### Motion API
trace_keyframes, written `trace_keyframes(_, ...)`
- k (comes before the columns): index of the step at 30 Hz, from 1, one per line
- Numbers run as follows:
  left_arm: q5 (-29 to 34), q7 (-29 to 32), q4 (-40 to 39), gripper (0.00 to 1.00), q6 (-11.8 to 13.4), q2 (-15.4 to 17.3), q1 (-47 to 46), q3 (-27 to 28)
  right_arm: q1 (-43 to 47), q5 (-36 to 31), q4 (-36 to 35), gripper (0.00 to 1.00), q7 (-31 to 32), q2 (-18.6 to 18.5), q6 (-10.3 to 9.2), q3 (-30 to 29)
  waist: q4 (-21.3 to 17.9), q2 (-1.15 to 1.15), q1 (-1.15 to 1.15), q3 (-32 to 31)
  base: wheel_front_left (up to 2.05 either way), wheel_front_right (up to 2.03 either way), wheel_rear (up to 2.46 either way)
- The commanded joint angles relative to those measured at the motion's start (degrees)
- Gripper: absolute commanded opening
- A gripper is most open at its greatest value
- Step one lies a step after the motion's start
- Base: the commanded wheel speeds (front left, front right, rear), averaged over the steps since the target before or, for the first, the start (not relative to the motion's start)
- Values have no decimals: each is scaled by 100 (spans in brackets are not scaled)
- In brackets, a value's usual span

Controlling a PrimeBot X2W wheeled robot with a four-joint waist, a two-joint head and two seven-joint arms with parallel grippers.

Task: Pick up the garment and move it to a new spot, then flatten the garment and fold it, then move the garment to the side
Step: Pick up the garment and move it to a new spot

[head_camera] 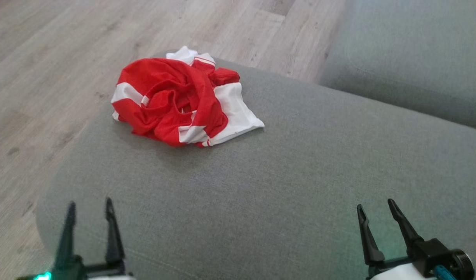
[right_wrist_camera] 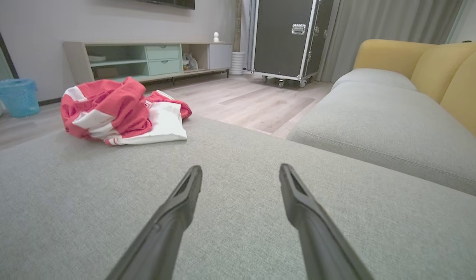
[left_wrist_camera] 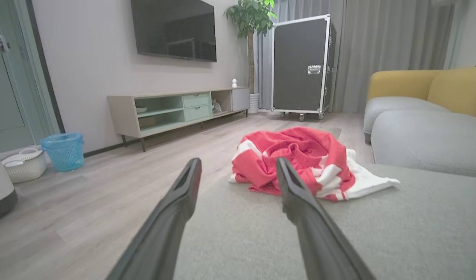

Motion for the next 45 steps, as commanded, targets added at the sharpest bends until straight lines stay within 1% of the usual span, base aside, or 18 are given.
trace_keyframes(1,-21,-55,-240,100,25,42,-415,231,-172,-61,-206,100,-69,-63,-4,108,-78,0,0,155,0,0,0)
trace_keyframes(3,-32,-55,-387,100,64,35,-559,309,-239,-202,-252,100,-69,-76,-4,79,-148,0,0,384,0,0,0)
trace_keyframes(4,-44,-55,-473,100,70,71,-888,412,-326,-279,-292,100,-69,-167,-4,73,-225,0,0,616,0,0,0)
trace_keyframes(5,-44,-55,-473,100,70,71,-888,412,-326,-279,-292,100,-69,-167,-4,73,-225,0,0,616,0,0,0)
trace_keyframes(7,-81,-55,-499,100,57,141,-1306,542,-417,-319,-342,100,-69,-292,-4,88,-311,0,0,858,0,0,0)
trace_keyframes(9,-91,-55,-455,100,12,217,-1753,606,-503,-346,-407,100,-69,-436,-4,67,-363,0,0,1099,0,0,0)
trace_keyframes(11,-74,-55,-209,100,-74,314,-2266,583,-580,-364,-477,100,-69,-598,-4,31,-383,0,0,1344,0,0,0)
trace_keyframes(13,-115,-46,291,100,-218,383,-2842,496,-655,-384,-565,100,-69,-790,-4,14,-378,0,0,1607,0,0,0)
trace_keyframes(16,-206,149,1341,100,-489,499,-3893,337,-789,-359,-713,100,-69,-1062,-4,-80,-371,0,0,1984,0,0,0)
trace_keyframes(19,-210,580,2347,100,-639,572,-4856,192,-954,-327,-834,100,-69,-1300,-4,-135,-415,0,0,2318,0,0,0)
trace_keyframes(22,-216,1046,3277,100,-765,606,-5628,71,-1107,-298,-900,100,-69,-1458,-4,-175,-452,0,0,2582,0,0,0)
trace_keyframes(26,-246,1518,4352,100,-846,679,-6330,10,-1223,-298,-949,100,-69,-1560,-4,-170,-551,0,0,2830,0,0,0)
trace_keyframes(29,-232,1862,5030,100,-784,772,-6604,0,-1314,-291,-971,100,-69,-1596,-4,-187,-642,0,0,2963,0,0,0)
trace_keyframes(34,-288,1964,5769,100,-749,840,-6773,12,-1366,-290,-997,100,-69,-1599,-4,-213,-728,0,0,3067,0,0,0)
trace_keyframes(35,-294,1881,5847,64,-776,853,-6802,0,-1378,-290,-994,100,-69,-1596,-4,-215,-740,0,0,3077,0,0,0)
trace_keyframes(36,-301,1750,5897,0,-818,866,-6831,-15,-1391,-291,-986,100,-69,-1590,-4,-212,-752,0,0,3081,0,0,0)
trace_keyframes(40,-265,1262,5985,0,-852,898,-7016,-102,-1420,-290,-908,100,-69,-1493,-4,-179,-782,0,0,2928,0,0,0)
trace_keyframes(45,-119,818,5844,0,-902,1032,-7302,-296,-1420,-279,-786,100,-69,-1196,-4,-68,-941,0,0,2407,0,0,0)
